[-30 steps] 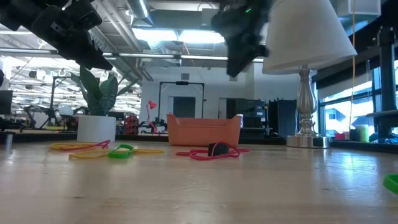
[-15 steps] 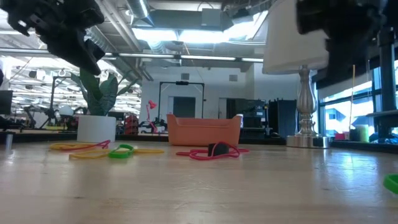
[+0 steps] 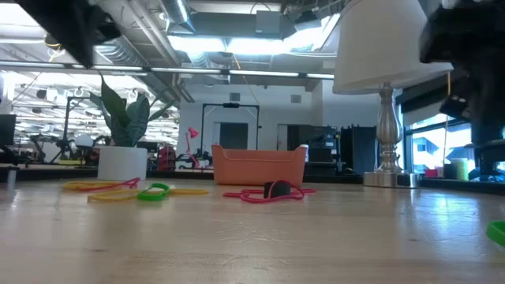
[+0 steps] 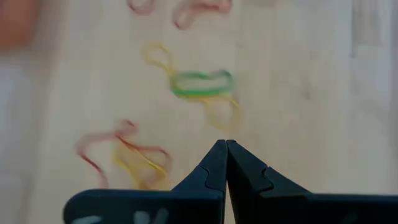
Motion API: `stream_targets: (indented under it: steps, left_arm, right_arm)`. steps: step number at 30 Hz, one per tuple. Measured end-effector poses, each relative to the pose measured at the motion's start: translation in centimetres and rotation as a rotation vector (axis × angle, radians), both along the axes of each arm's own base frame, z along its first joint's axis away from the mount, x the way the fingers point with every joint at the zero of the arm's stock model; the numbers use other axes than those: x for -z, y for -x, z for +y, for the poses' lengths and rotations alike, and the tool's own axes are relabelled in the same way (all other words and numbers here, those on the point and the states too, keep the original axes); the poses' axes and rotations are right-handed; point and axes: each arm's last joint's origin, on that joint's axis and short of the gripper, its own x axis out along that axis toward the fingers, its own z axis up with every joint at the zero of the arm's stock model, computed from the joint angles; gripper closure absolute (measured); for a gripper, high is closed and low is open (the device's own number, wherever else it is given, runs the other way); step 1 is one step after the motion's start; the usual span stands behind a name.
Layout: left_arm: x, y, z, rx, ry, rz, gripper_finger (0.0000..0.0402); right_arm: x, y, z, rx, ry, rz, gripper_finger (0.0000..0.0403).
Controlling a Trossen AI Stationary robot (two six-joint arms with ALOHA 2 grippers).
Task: Pick and place rubber bands into bin
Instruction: Put the bottom yellow rubber band into the orange bin
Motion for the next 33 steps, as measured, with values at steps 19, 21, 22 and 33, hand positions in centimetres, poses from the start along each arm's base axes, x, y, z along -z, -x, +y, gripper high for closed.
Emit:
stream_targets:
  steps: [19, 21, 22, 33]
  left_arm:
    - [5.5, 2.6, -10.9, -0.897, 0.361, 0.459, 0.0369]
    - [6.0, 2.9, -11.8, -0.942, 0.389, 0.475, 0.0349]
    - [6.3, 3.0, -12.2, -0.948, 0.392, 0.483, 0.0338]
    - [10.9, 3.6, -14.3, -1.035, 0.251, 0.578, 0.0261]
  right_arm:
    - [0.3, 0.8, 0.5, -0.216, 0.120, -0.031, 0.0396]
    - [0.3, 0.8, 0.5, -0.224, 0.123, -0.036, 0.0396]
    - [0.3, 0.8, 0.5, -0.233, 0.127, -0.041, 0.0396]
    - [0.0, 0.4, 0.8, -0.234, 0.105, -0.088, 0.0396]
